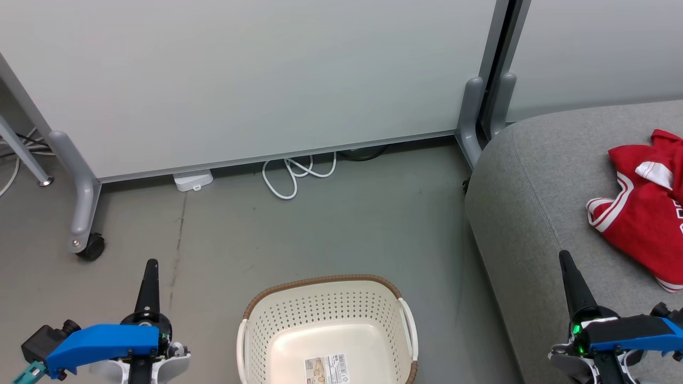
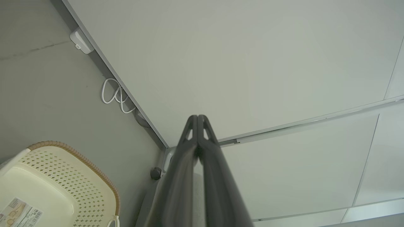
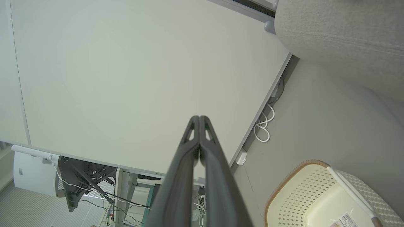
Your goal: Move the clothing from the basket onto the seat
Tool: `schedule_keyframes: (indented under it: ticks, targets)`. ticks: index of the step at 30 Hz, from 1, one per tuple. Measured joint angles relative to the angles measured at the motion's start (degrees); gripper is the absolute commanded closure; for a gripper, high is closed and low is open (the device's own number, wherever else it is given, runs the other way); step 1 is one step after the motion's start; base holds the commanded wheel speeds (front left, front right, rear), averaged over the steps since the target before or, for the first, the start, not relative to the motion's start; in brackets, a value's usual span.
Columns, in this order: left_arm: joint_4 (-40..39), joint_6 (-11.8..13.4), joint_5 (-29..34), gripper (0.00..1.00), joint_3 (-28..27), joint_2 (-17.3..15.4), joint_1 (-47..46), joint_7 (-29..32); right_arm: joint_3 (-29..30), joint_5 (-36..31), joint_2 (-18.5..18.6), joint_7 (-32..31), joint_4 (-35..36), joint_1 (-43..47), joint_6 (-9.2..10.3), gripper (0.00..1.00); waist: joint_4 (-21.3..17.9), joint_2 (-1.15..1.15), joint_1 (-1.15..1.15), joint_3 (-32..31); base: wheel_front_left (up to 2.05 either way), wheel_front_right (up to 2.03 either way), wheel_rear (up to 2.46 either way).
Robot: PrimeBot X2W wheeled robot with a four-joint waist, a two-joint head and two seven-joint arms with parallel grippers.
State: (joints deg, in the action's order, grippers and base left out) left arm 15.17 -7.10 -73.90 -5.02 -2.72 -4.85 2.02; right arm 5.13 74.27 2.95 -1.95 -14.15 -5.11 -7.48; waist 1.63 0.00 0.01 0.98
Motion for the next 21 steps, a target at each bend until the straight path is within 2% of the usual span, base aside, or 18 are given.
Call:
schedule_keyframes:
  ticks: [21]
  targets:
    - [-0.5,0.0,-10.0,1.0,-0.8,0.0,-0.6,2.5,0.8,9.8,0.0,-2.5,0.0,-0.5,0.0,1.0,-0.8,0.0,0.0,-0.4,0.0,0.0,0.0]
